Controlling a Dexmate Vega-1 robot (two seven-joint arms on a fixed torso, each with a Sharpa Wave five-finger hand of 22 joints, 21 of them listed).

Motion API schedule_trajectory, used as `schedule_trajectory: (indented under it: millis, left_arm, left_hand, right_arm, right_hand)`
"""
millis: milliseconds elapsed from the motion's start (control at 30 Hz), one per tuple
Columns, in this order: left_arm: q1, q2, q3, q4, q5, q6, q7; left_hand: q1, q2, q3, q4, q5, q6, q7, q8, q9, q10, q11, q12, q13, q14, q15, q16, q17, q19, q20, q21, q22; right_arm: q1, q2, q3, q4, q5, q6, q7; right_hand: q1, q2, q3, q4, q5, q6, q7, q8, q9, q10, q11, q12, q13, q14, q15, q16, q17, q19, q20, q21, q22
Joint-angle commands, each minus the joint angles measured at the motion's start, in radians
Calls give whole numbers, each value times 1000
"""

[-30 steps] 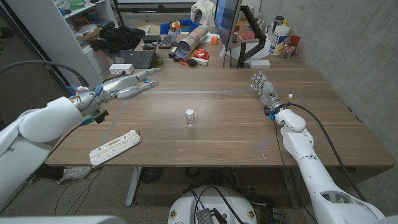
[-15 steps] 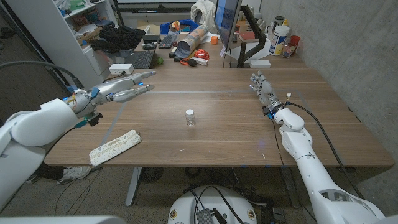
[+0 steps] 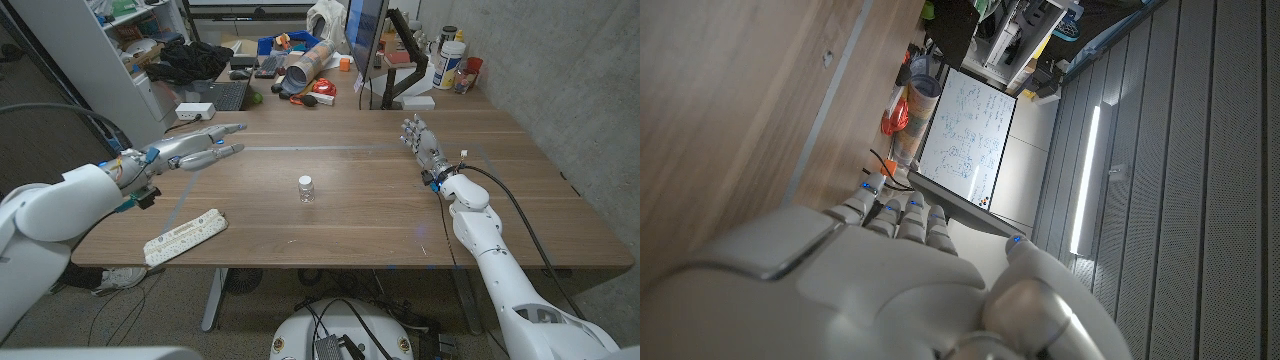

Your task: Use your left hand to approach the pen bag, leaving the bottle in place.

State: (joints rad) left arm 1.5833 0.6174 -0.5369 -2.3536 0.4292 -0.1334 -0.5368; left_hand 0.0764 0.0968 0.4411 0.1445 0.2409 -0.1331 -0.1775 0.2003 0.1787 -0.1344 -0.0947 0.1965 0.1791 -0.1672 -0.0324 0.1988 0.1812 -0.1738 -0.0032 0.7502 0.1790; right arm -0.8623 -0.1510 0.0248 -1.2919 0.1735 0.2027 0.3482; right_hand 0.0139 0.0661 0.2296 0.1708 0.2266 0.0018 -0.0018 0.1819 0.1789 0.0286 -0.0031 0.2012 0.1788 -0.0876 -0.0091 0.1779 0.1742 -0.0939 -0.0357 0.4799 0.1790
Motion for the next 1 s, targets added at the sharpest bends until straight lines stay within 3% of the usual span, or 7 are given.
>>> schedule_trajectory:
  millis: [33,1000]
  left_arm:
    - [25,-18,-7,-9,47,15,-22]
    - [72,-21,-24,-3,66,21,-75]
  left_hand:
    - [14,14,3,-9,9,12,-2,4,4,9,-1,5,2,-41,-9,0,0,-121,5,-8,5]
    - [32,-8,0,-24,11,20,-5,0,4,11,1,1,3,-40,-5,-1,1,-130,15,-20,5]
  right_arm:
    - [1,5,4,-1,8,-3,0]
    - [18,14,-8,42,1,13,-1]
  right_hand:
    - [2,70,-3,-2,3,6,-1,6,3,9,4,3,3,-3,-1,7,3,5,-27,-3,6]
    - [1,71,-4,-2,3,5,-1,6,3,9,3,3,3,-2,-8,7,3,7,-26,-9,6]
